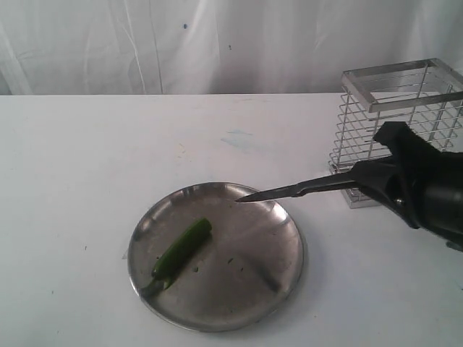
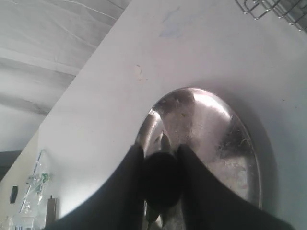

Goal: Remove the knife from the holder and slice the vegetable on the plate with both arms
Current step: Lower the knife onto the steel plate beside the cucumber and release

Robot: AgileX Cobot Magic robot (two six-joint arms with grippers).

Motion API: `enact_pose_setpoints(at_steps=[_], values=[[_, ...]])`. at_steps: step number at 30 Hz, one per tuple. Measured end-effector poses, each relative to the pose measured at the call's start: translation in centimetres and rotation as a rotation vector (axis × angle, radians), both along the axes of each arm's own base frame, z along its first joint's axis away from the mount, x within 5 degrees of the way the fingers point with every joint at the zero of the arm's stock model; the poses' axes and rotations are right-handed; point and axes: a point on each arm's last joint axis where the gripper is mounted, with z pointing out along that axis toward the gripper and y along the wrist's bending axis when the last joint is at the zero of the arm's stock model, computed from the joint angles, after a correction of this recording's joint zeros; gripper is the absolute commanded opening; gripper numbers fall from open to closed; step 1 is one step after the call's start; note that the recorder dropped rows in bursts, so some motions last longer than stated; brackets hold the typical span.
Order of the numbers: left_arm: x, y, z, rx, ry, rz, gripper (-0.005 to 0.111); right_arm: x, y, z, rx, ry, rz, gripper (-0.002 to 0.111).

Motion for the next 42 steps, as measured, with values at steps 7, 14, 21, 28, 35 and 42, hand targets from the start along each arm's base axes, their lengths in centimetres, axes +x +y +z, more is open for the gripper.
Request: enact_pose_setpoints(at_steps=[7,14,21,28,35,42], values=[[0.0,0.0,0.0,0.0,0.0,0.0,0.0,2.7,1.0,-3.3,-0.044,0.072,0.082,0.0],[0.0,0.0,0.0,0.0,0.0,0.0,0.0,3.7,1.3,-4.9,-0.077,0.109,0.111,0.0],[0.0,0.0,0.0,0.0,0.0,0.0,0.0,4.2,1.9,-6.7,-0.055,0.182,0.155,0.0],[0.0,0.0,0.0,0.0,0.0,0.0,0.0,2.9,1.8,-9.8,-0.08,0.304,0.195,0.0],[0.0,0.0,0.0,0.0,0.0,0.0,0.0,2.2,2.0,-11.7,-0.111,0.367,0.273,0.005],[0.0,0.0,0.0,0.0,0.0,0.0,0.0,2.0,2.2,-12.4,-0.122,0.392,0.332,0.026]])
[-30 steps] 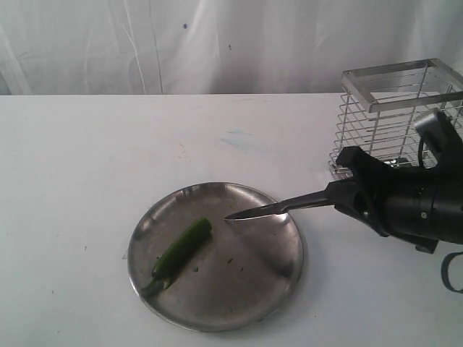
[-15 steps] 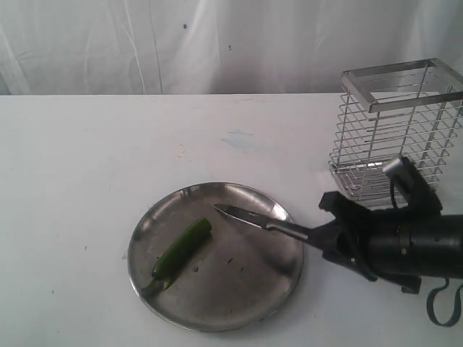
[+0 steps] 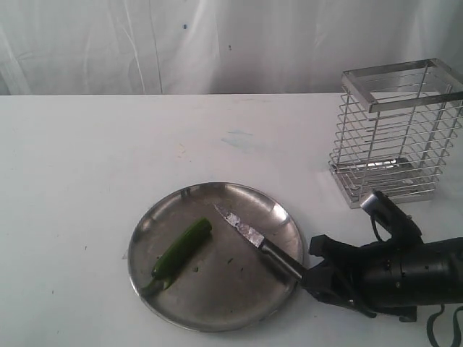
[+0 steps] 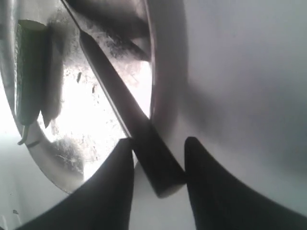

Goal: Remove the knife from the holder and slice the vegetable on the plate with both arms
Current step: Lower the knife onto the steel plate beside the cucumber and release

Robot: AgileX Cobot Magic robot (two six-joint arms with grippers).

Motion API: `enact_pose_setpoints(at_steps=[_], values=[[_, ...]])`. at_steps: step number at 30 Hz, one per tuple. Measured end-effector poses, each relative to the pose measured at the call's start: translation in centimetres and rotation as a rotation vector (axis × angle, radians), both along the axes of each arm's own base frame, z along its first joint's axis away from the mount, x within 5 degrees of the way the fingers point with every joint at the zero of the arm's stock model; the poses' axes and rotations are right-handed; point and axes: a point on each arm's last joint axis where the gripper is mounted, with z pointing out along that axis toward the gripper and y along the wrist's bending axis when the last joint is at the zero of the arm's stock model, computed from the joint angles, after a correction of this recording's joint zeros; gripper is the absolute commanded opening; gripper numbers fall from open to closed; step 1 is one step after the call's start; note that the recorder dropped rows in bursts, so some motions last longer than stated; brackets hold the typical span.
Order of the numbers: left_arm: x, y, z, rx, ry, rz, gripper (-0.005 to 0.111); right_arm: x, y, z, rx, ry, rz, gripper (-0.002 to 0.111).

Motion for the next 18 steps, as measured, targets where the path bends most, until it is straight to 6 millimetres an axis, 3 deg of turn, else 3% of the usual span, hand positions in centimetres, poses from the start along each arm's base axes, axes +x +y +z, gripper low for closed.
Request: enact_pose_setpoints(at_steps=[5,13,18], values=[[0.0,0.0,0.0,0.0,0.0,0.0,0.0,0.0,-0.08,-0.06,-0.02,-0.015,0.019,0.029],[0.0,0.0,0.0,0.0,0.0,0.0,0.0,-0.14,-0.39,-0.5,-0.087,-0.058,0.079,0.048],[0.0,0.0,0.0,0.0,0.0,0.0,0.0,-0.15,-0.37,-0.55,-0.087,-0.058,0.083,0.05]])
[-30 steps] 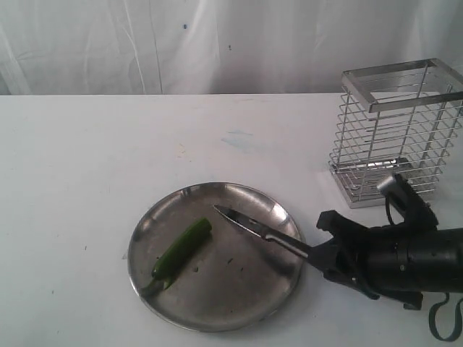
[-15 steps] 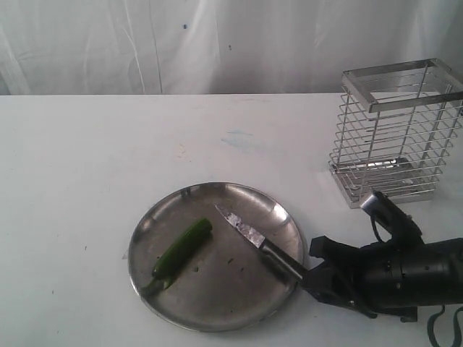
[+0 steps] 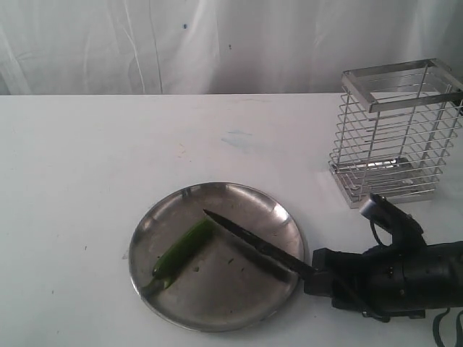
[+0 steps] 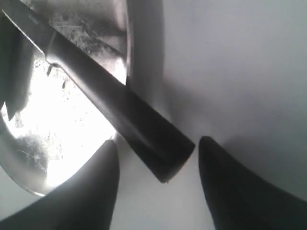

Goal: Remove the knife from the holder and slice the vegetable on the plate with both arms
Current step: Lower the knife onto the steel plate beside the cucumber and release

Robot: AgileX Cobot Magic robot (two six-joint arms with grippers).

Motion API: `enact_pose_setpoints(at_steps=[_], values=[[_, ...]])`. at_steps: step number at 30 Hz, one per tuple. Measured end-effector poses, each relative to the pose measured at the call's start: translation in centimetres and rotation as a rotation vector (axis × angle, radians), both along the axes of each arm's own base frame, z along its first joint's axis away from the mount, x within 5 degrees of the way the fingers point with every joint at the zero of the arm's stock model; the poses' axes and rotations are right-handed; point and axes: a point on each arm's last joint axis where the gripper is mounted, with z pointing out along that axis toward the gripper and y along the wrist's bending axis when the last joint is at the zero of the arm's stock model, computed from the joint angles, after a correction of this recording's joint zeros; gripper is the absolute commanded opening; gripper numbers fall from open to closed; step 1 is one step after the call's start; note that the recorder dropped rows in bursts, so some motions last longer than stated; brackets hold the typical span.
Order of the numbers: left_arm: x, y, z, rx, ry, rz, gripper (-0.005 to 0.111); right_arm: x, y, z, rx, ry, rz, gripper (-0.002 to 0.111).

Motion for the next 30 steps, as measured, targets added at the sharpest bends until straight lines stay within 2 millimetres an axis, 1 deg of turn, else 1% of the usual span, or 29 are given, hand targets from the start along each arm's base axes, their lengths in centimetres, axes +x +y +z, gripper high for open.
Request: enact_pose_setpoints(at_steps=[9,18,22,25,30], values=[[0.0,0.0,0.0,0.0,0.0,0.0,0.0,0.0,0.0,0.0,-0.002,-0.003,0.003,0.05],[0.0,0.0,0.0,0.0,0.0,0.0,0.0,0.3,0.1,0.3,-0.022,-0.037,0.067,0.05],[0.0,0.0,0.0,0.0,0.0,0.0,0.0,0.5,0.2,1.0,-0.043,-0.05,0.109,0.05],[0.0,0.0,0.0,0.0,0.0,0.0,0.0,0.9,0.0,1.7,-0.065,-0.062,0.103,0.05],[0.0,0.0,0.0,0.0,0.0,0.0,0.0,2.0,0.3,3.4,-0.056,-0.078,0.1,0.05]])
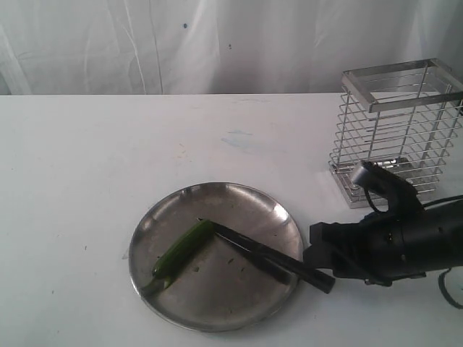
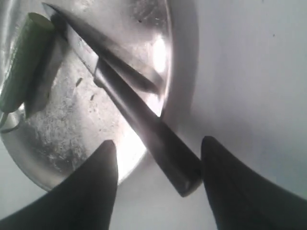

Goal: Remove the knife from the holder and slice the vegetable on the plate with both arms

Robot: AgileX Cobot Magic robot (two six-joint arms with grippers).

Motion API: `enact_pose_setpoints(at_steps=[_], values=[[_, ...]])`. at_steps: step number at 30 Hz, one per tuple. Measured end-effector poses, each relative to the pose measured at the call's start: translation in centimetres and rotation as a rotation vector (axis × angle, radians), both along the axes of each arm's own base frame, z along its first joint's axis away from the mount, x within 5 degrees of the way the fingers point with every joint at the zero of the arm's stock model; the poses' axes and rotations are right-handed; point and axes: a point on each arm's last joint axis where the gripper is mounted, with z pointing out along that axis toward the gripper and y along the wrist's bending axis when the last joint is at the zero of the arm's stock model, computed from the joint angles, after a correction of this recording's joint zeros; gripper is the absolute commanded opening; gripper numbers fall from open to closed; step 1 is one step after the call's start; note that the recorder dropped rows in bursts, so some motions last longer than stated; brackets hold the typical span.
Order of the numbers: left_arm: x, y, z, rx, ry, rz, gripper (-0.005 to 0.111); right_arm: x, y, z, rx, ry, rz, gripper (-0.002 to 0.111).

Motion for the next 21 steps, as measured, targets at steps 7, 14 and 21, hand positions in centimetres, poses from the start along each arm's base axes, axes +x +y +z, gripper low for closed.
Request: enact_pose_setpoints(at_steps=[7,14,21], values=[[0.0,0.0,0.0,0.0,0.0,0.0,0.0,1.5,0.1,1.9,-0.084,-0.058,0.11,0.05],[0.0,0.0,0.0,0.0,0.0,0.0,0.0,4.2,1.3,5.6,-0.065,-0.021,0.295,0.05],[0.0,0.0,0.0,0.002,0.0,-0.001,0.0,7.9,3.1,4.7,0.026,0.234,0.533,0.05]])
